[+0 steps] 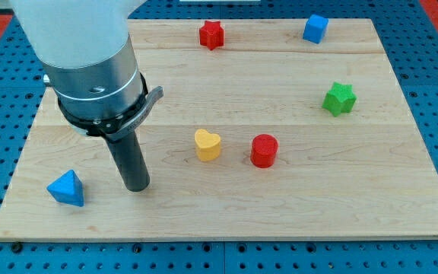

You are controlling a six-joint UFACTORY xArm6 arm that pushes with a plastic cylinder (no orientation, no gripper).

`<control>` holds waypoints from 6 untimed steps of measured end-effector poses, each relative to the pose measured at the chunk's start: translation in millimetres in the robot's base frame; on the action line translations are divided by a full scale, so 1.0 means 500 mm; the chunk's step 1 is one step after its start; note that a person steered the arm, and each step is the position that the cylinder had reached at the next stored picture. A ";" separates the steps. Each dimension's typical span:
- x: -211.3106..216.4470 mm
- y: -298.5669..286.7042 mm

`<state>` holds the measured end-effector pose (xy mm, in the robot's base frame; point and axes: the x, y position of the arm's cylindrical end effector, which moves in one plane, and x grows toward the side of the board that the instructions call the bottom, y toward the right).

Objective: Push the yellow heart to the bottom center

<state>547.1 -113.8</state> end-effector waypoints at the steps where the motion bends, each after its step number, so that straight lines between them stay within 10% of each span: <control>1: -0.005 0.000; 6: 0.004 0.023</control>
<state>548.8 -102.5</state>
